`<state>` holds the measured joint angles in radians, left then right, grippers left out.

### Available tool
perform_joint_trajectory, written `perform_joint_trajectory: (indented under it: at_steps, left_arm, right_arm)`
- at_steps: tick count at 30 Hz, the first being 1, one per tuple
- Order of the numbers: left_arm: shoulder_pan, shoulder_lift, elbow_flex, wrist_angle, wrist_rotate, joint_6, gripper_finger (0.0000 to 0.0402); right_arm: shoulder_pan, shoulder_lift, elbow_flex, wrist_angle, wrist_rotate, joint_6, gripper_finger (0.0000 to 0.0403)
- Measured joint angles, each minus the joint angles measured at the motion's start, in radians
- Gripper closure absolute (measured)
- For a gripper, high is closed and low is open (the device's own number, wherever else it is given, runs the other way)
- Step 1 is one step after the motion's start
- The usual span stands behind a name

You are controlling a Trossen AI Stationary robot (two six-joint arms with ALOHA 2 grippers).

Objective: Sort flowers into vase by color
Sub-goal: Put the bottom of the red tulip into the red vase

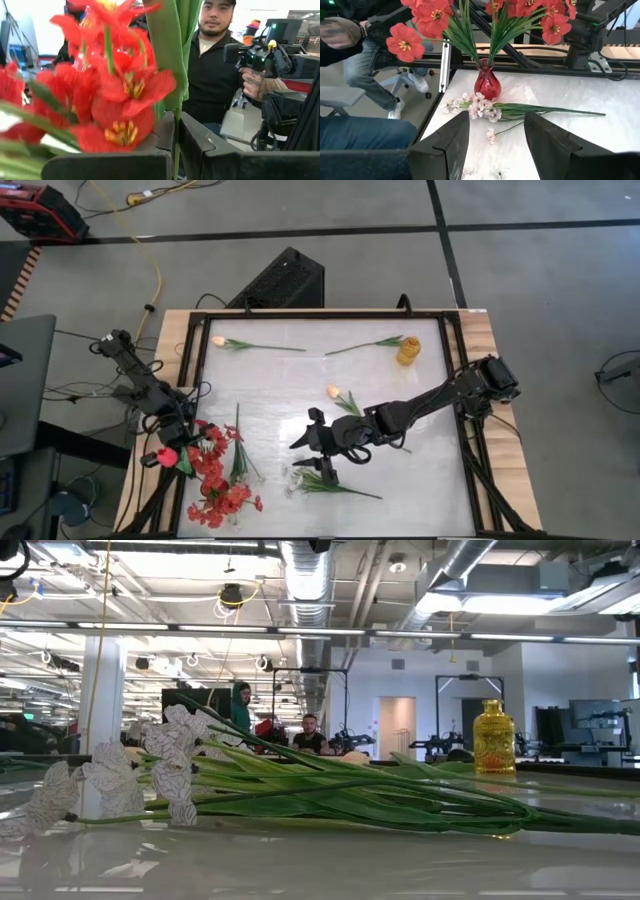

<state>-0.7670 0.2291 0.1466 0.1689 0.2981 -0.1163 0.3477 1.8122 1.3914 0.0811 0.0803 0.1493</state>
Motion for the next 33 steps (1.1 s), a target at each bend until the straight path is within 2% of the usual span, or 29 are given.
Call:
perform_joint_trajectory:
  at_steps: [6,11,22,26,33]
  left_arm:
    - [0.000,0.000,-0.004,-0.002,0.003,-0.011,0.0401]
    - [0.000,0.000,-0.004,0.000,0.065,-0.024,0.0399]
    - [0.000,0.000,-0.004,0.004,0.064,-0.065,0.0350]
    - [0.000,-0.001,-0.002,-0.037,0.057,-0.154,0.0336]
    - [0.002,0.000,0.043,-0.203,-0.023,-0.373,0.0330]
  right_arm:
    - [0.000,0.000,0.000,0.000,0.000,0.000,0.0188]
    - [0.000,0.000,0.000,0.000,0.000,0.000,0.0188]
    - [0.000,0.000,0.000,0.000,0.000,0.000,0.0188]
    - [-0.001,0.000,0.000,0.000,0.000,0.000,0.0188]
    - [-0.001,0.000,0.000,0.000,0.000,0.000,0.0188]
